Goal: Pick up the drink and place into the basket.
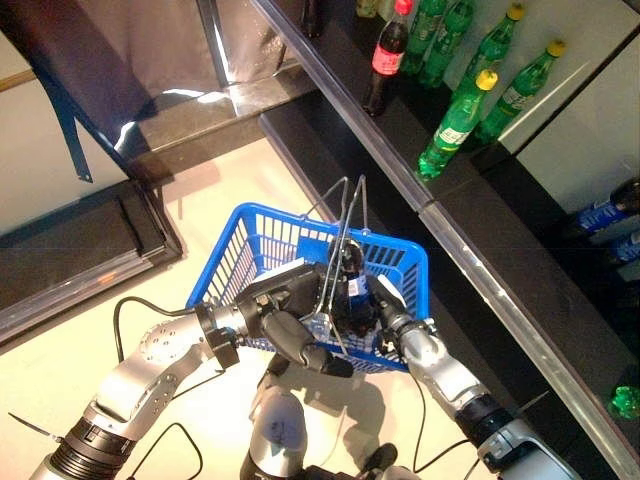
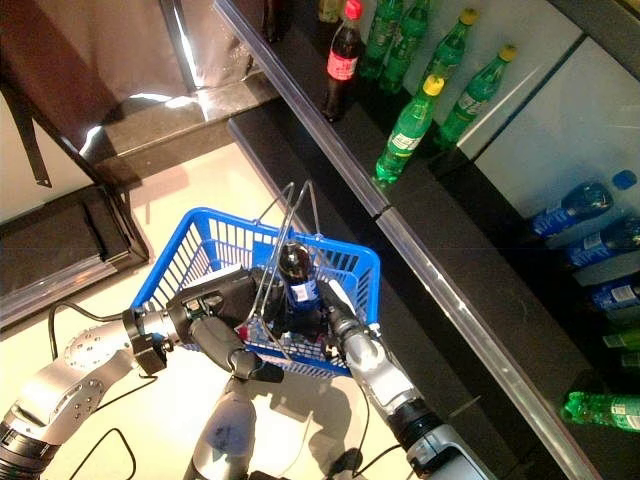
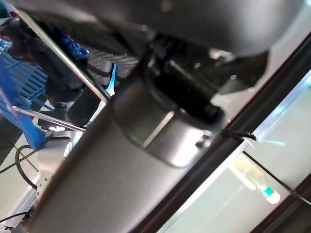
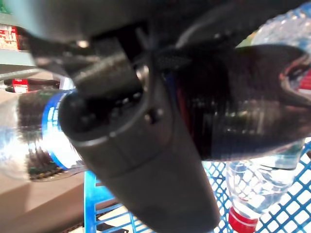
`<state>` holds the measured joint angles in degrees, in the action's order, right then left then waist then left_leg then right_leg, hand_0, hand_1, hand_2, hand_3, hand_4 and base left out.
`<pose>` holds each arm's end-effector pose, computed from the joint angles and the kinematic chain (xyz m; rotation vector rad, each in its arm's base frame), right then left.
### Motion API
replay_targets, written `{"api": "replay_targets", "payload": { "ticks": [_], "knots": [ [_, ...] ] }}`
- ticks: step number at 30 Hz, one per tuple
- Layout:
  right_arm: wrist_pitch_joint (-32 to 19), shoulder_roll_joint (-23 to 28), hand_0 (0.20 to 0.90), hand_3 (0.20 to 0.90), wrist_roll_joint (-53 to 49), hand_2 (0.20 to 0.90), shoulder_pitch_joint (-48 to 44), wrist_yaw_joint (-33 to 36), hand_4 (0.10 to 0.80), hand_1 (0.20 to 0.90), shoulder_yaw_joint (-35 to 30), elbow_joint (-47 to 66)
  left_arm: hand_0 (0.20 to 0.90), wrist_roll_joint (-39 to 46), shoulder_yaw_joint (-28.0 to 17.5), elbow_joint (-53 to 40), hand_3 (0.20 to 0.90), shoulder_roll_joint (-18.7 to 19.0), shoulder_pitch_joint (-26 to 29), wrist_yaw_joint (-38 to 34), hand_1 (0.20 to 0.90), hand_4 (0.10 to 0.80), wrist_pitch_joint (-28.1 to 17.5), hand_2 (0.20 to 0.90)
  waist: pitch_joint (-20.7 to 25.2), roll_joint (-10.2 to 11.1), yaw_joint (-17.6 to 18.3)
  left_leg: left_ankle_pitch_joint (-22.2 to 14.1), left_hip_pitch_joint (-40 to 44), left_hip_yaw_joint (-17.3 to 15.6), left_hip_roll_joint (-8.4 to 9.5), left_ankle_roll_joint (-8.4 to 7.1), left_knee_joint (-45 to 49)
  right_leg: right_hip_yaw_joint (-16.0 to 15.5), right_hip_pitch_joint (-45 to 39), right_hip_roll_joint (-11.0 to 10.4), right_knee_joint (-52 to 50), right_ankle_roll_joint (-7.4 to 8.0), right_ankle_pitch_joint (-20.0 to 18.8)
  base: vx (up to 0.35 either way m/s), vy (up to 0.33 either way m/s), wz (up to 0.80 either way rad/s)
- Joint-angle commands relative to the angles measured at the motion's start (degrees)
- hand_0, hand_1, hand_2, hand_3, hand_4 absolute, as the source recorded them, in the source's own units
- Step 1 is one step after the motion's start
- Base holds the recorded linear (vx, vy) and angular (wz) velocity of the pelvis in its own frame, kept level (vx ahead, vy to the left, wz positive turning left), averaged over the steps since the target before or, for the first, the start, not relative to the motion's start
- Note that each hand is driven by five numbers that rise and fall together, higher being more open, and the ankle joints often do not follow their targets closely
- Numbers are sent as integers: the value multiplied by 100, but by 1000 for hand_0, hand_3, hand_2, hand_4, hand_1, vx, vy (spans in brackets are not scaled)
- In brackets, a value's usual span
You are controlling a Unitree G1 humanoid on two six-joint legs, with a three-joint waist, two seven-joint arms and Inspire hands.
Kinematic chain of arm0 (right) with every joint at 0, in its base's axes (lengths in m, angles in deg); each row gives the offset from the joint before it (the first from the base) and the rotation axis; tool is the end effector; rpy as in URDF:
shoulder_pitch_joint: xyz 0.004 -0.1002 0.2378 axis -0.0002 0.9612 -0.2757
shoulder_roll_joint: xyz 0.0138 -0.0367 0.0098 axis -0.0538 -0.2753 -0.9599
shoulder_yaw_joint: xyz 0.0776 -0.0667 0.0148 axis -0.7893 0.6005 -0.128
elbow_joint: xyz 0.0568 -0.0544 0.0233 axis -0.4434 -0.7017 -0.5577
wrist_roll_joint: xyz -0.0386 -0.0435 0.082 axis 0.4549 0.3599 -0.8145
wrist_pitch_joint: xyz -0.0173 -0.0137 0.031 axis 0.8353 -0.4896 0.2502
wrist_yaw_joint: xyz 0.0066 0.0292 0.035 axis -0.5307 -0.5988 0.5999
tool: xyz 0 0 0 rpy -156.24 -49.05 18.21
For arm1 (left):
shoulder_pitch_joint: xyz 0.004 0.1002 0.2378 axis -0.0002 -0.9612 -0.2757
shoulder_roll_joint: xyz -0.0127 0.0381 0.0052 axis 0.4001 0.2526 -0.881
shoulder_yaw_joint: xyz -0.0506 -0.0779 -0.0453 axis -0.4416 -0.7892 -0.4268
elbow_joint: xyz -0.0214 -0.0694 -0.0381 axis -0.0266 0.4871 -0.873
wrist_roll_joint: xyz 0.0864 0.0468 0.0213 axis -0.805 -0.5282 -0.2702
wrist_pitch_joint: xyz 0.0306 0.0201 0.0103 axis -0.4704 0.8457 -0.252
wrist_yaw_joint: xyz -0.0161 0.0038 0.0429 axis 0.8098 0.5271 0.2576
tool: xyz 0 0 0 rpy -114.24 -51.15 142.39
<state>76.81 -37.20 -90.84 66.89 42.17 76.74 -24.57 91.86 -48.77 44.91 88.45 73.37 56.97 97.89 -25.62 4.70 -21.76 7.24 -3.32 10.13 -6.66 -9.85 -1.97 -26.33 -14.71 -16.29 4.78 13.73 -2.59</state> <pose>0.2507 -0.1229 0.0259 -0.3124 0.2305 0.3360 0.2114 0.2020 0.1267 0.0502 -0.0265 -1.0306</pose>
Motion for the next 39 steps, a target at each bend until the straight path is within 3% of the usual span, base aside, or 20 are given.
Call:
{"api": "replay_targets", "payload": {
  "ticks": [1,20,39],
  "knots": [
    [-646,-94,300,200,442,300,-188,-114,100,300,612,-235,300,1343,207,-1505,200,-1211,679,912,300,100,-1365,300,2396,3,49,-392,509,-643,-188,336,-303,96,363,-293,-231,-121,-255,0,0,0],
    [64,365,300,200,1871,300,-1455,-878,100,300,1285,-720,300,1433,692,-1489,200,-1178,1010,1250,300,100,-1245,300,2386,147,-101,-364,538,-571,-171,336,-303,-18,293,-253,-229,-140,-304,5,-4,3],
    [164,-401,300,200,1335,300,-1439,-1337,100,300,1387,-1741,300,1624,847,-1744,200,-1221,1451,1203,300,100,-1432,300,2429,139,-195,-395,596,-493,-111,377,-303,-78,234,-265,-208,-120,-337,7,1,1]
  ]
}}
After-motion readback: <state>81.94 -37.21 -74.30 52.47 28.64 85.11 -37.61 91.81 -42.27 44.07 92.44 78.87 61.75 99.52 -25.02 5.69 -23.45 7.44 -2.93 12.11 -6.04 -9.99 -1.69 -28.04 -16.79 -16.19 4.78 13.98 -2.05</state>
